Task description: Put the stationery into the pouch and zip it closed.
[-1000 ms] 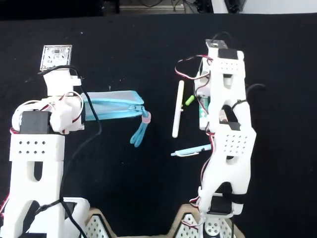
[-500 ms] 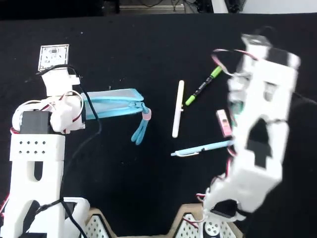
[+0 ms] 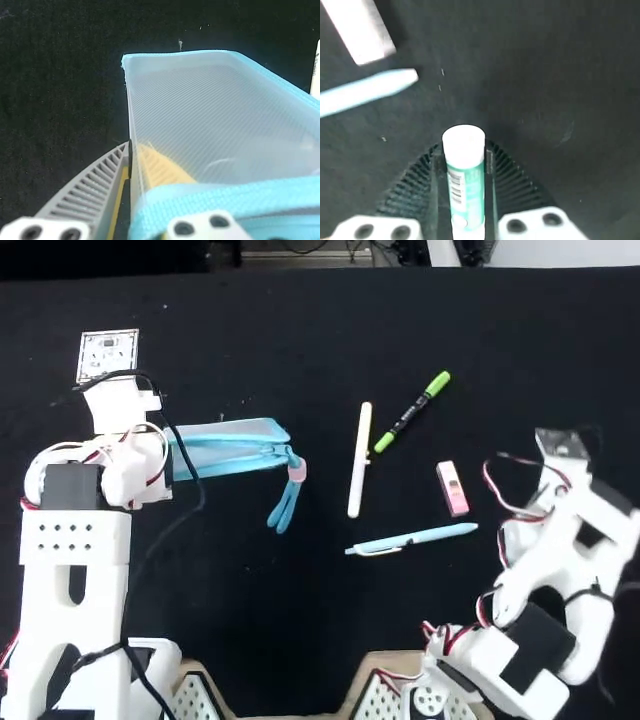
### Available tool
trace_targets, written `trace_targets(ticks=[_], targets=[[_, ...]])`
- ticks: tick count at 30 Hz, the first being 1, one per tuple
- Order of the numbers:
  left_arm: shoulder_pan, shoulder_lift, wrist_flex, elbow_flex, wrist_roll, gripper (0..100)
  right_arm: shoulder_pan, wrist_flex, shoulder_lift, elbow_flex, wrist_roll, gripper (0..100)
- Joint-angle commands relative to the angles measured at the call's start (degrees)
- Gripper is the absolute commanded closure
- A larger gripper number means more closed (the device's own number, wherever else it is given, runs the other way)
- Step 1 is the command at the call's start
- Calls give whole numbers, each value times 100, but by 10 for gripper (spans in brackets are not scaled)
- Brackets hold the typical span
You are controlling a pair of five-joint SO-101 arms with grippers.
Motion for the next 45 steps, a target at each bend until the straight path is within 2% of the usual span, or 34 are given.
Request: trace_targets(ticks=[1, 4, 9, 20, 35, 37, 39, 45], targets=[[40, 79, -26, 215, 44, 970, 378, -114, -312, 180, 220, 905], [40, 79, -26, 215, 44, 970, 387, -79, -312, 198, 396, 828], [40, 79, -26, 215, 44, 970, 352, -79, -312, 198, 624, 861], [40, 79, -18, 215, 44, 970, 396, -88, -295, 224, 633, 861], [40, 79, 88, 215, 44, 970, 396, -123, 1288, -532, 941, 865], [40, 79, 88, 215, 44, 970, 396, -123, 1297, -558, 941, 897], [40, 79, 88, 215, 44, 970, 396, -123, 1297, -585, 949, 979], [40, 79, 79, 215, 44, 970, 378, 229, 998, -787, 932, 988]])
